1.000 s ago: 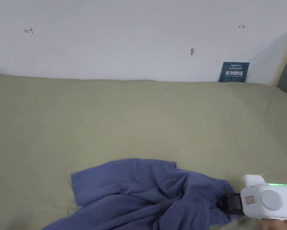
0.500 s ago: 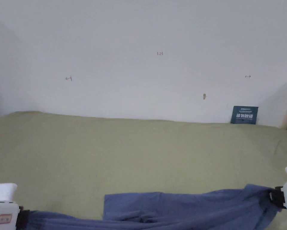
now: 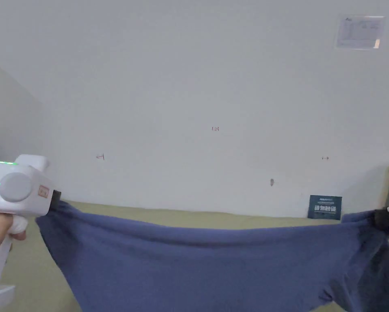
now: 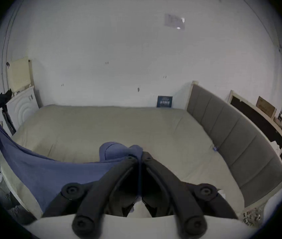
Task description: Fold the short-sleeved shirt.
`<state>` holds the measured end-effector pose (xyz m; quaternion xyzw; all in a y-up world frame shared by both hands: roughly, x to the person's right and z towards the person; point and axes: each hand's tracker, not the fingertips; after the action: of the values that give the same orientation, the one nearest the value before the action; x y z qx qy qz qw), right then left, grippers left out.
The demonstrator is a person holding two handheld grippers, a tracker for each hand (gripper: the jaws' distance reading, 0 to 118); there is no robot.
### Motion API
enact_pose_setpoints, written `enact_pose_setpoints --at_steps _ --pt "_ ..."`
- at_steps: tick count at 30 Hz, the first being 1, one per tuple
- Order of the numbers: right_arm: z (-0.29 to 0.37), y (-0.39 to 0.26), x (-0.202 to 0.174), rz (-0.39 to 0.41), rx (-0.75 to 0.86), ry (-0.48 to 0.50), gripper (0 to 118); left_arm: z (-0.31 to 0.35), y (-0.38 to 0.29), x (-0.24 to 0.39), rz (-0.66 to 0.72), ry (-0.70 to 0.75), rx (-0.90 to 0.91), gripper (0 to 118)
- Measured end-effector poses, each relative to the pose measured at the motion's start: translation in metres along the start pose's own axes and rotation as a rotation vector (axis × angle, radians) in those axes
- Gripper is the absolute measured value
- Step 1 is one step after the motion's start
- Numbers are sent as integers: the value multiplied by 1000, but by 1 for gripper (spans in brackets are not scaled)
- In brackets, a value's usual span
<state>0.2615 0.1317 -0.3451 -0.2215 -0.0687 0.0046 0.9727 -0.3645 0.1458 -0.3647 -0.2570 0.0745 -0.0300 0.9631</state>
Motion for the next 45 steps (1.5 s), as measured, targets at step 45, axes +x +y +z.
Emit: enact_pose_setpoints --at_steps 45 --pt "-45 -218 14 -7 -209 -23 1 -80 -186 28 -29 0 -208 2"
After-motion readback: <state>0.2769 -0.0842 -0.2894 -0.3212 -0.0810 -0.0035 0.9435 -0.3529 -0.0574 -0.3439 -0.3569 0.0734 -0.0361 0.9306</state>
